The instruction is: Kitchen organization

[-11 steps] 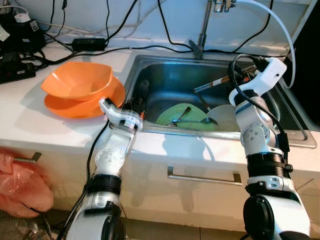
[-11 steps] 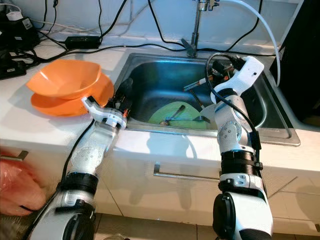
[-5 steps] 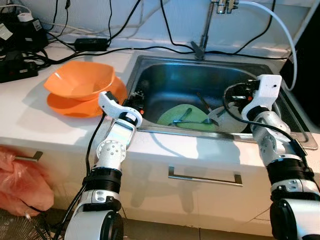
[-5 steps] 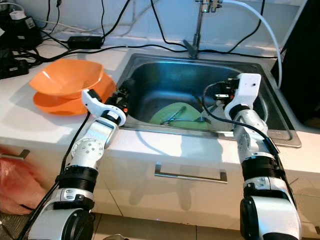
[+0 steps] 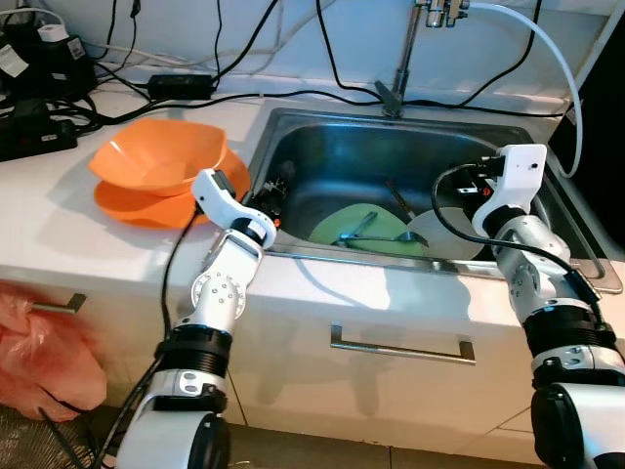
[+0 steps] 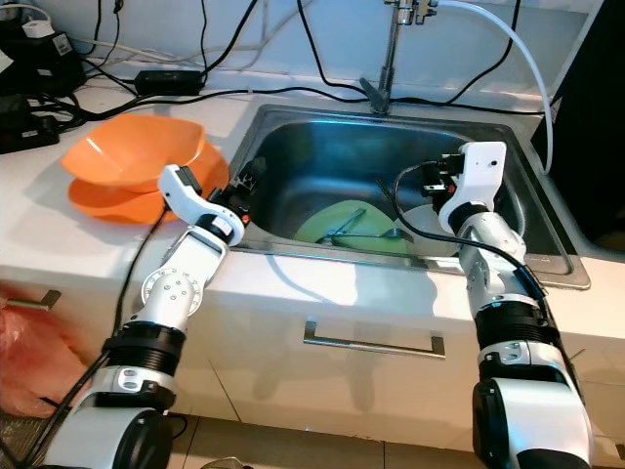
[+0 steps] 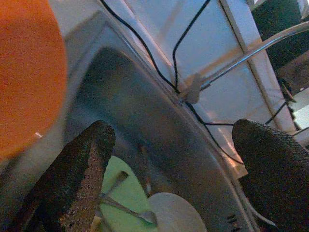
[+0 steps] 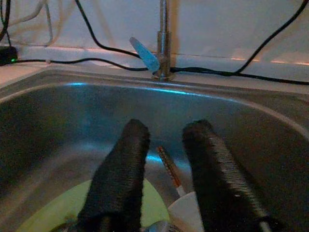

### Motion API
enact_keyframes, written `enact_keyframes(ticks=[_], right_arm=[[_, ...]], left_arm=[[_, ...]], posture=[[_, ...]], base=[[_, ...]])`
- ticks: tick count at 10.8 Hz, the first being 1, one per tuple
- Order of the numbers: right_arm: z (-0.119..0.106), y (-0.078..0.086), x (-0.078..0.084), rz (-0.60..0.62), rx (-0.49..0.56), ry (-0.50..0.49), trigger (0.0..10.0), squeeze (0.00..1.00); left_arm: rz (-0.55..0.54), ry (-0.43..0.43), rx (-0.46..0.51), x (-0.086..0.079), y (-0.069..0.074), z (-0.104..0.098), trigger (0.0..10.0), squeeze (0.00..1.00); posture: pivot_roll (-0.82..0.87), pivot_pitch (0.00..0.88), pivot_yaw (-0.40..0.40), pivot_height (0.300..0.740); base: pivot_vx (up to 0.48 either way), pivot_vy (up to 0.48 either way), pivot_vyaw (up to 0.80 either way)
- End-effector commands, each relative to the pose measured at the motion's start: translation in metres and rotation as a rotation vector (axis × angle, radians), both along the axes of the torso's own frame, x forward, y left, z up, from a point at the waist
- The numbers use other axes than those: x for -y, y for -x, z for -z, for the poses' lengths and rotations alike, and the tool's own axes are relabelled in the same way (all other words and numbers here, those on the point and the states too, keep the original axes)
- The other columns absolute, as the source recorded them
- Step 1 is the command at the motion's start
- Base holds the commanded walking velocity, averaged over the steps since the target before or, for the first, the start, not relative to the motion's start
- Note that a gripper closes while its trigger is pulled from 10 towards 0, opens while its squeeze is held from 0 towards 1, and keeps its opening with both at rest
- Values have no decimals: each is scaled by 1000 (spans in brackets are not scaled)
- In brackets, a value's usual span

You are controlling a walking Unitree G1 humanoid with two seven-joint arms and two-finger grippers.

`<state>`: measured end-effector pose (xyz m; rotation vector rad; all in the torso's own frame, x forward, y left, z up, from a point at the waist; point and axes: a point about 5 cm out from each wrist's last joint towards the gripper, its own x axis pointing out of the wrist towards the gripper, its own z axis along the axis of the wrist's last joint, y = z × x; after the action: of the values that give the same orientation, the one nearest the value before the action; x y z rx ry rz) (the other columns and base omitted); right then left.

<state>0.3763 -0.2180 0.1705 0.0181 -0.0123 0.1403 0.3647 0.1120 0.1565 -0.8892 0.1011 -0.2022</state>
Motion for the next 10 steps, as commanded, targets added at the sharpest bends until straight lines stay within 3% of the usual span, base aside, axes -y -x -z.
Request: enact_keyframes(ticks=[1,3,7,10], right_arm=[[-5,-2,1,-16,13,29,10000,1000],[-4,2,4,-24,18,44,10000,1000],[-6,12,6,-12,82,47,10000,1000],[-19,19,4,-9,153,49,10000,1000]], left_arm=[[253,-1095,689,50,21,-67,10000,0],[177,-1161,750,43,26,-70,10000,0],[-73,-1185,779,21,35,-79,10000,0],[-167,-1214,802,12,43,-83,10000,0]], posture=[[118,27,44,740],[119,27,46,740],[113,22,46,740],[113,13,45,740]], base=[[0,0,0],[0,0,0],[0,0,0],[0,0,0]])
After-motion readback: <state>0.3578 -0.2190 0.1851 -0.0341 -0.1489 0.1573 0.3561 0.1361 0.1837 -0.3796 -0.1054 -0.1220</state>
